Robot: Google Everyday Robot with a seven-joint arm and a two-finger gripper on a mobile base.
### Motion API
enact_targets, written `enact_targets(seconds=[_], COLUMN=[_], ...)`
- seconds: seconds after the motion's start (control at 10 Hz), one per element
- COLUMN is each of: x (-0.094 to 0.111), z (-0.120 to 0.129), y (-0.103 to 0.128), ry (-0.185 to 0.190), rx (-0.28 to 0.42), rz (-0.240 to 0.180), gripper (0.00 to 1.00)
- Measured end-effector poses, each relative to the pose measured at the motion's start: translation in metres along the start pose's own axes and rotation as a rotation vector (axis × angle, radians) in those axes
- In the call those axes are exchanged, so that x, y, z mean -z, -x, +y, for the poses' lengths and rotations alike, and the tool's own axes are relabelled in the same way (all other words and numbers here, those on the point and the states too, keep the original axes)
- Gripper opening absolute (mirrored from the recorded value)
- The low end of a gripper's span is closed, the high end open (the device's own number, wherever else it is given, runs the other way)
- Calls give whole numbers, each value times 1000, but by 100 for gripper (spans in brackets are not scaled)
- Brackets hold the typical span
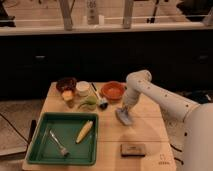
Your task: Wipe table surface with towel
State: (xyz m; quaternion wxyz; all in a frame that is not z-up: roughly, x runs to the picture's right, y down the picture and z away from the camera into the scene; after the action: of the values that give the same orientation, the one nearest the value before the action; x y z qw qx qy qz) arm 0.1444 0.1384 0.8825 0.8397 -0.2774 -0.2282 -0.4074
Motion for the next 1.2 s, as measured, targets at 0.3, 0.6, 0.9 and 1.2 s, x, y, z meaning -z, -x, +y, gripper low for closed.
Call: enact_targets(seconds=[0.3,0.6,0.9,1.2], x=[1,4,3,-5], z=[34,61,66,42], y=[4,-16,-54,-79], ry=[32,57,70,67], rx=[-43,-133,-205,-206], rz=[12,46,77,78], gripper=[0,0,0,0])
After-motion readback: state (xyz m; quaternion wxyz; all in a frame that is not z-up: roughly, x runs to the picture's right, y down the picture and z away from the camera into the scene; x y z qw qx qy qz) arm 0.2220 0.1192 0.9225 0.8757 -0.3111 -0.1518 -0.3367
